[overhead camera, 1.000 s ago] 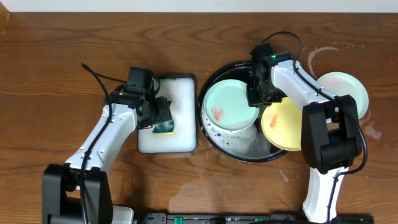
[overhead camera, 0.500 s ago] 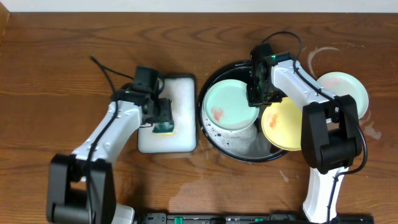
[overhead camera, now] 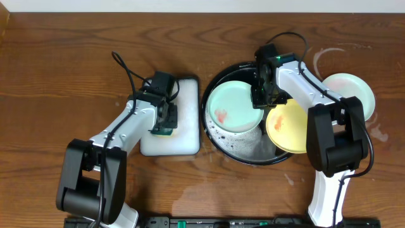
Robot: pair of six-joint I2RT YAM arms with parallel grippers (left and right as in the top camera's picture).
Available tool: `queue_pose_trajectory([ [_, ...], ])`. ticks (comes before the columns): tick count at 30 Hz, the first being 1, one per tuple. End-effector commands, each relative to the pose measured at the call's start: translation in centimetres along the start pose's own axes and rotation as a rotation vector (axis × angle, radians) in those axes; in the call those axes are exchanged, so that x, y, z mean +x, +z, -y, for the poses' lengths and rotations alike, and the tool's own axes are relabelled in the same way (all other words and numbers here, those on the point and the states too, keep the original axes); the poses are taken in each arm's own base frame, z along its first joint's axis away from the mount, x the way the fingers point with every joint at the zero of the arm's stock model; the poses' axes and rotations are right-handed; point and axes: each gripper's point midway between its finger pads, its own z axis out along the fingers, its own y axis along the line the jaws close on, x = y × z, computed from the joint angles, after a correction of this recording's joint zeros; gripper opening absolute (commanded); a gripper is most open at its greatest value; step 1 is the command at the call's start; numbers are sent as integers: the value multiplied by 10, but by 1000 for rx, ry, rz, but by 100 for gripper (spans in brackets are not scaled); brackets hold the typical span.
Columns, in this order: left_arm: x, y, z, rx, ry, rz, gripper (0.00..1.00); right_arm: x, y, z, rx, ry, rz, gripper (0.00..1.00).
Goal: Clean dirty plates on tray and stack at the side
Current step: 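Dip the sponge into the foam tray with the left gripper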
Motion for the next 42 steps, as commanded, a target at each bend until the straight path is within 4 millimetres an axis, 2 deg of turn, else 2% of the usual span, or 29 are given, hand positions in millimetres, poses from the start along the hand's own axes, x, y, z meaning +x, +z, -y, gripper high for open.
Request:
queue_pose_trajectory([
  [1,-12,-4,-4,-28,1,33,55,5,8,10,63,-30,-21,1],
  [4,-12,-4,-4,-28,1,35,56,6,8,10,63,-30,-21,1],
  [7,-13,-4,-4,-28,1,38,72,6,8,10,63,-30,-21,1],
  [11,-14,-4,-3,-26,0,42,79,6,8,10,63,-30,-22,1],
  [18,-13,-1,-3,-26,-7,36,80,6,8,10,63,-30,-23,1],
  [22,-8,5,4,13,-8,6,79,6,8,10,63,-30,-22,1],
  [24,-9,6,5,16,-8,9,74,6,8,10,63,-30,-23,1],
  [28,-11,5,5,17,-9,16,57,6,8,10,63,-30,-22,1],
  [30,-11,4,5,18,-9,17,44,6,8,10,63,-30,-22,1],
  [32,-11,3,5,18,-9,19,37,6,8,10,63,-30,-21,1],
  [36,-15,-3,5,23,-11,37,29,6,8,10,63,-30,-22,1],
  [39,-19,-10,6,29,-14,61,19,6,8,10,63,-30,-22,1],
  [42,-25,-23,6,40,-34,99,19,6,8,10,63,-30,-21,1],
])
